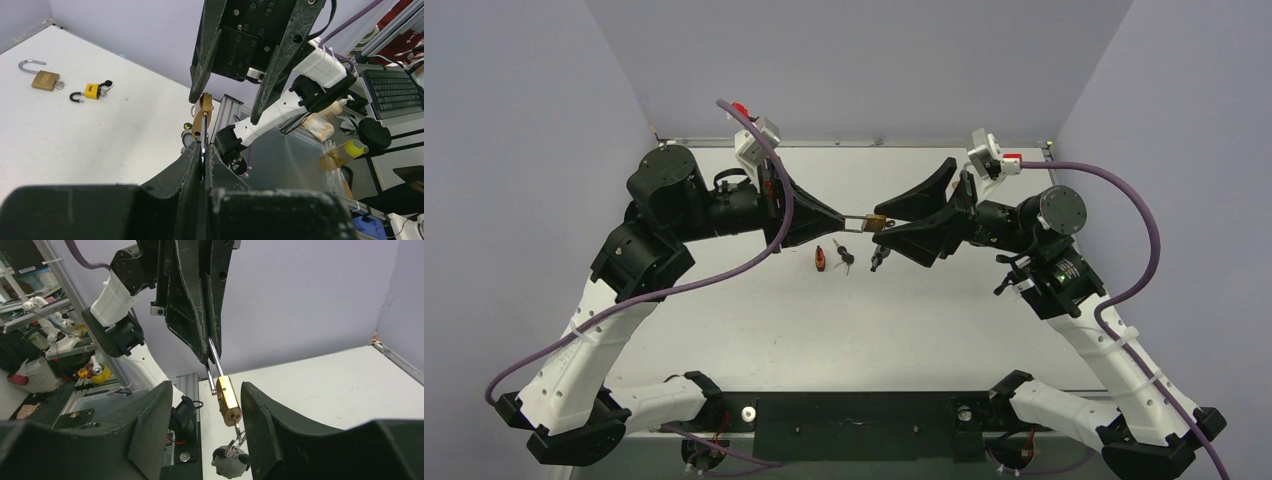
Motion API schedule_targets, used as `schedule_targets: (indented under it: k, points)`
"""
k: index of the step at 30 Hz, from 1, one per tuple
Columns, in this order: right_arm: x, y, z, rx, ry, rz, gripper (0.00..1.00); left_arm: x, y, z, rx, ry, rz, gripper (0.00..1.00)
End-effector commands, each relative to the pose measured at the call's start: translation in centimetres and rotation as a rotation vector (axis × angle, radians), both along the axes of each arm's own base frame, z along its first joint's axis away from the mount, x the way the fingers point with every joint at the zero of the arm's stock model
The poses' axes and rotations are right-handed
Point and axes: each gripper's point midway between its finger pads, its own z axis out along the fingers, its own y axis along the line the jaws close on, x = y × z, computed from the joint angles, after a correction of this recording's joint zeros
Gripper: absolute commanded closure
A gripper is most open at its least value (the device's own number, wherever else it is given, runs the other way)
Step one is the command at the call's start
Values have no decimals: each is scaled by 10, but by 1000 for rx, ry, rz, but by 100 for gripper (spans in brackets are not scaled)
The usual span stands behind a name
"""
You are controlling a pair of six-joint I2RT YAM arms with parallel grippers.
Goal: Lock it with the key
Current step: Lock the lock.
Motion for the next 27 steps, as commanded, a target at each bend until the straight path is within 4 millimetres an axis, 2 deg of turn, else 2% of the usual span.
schedule_targets:
  k: [1, 9, 13, 16, 27]
  points:
    - [-7, 0, 11, 36, -60, 28, 54, -12, 5, 34, -90, -78, -31, 100]
    - [-8, 1, 4, 22, -52, 39, 56, -12, 3, 38, -112, -75, -48, 100]
    - [-9, 1, 1, 19, -46, 41, 63, -10, 2, 37, -113, -69, -50, 100]
    - [-12, -1, 3, 24, -51, 42, 69, -9, 1, 36, -116, -62, -51, 100]
    - [-19, -4, 15, 80, -38, 61, 73, -5, -3, 29, -112, -44, -57, 100]
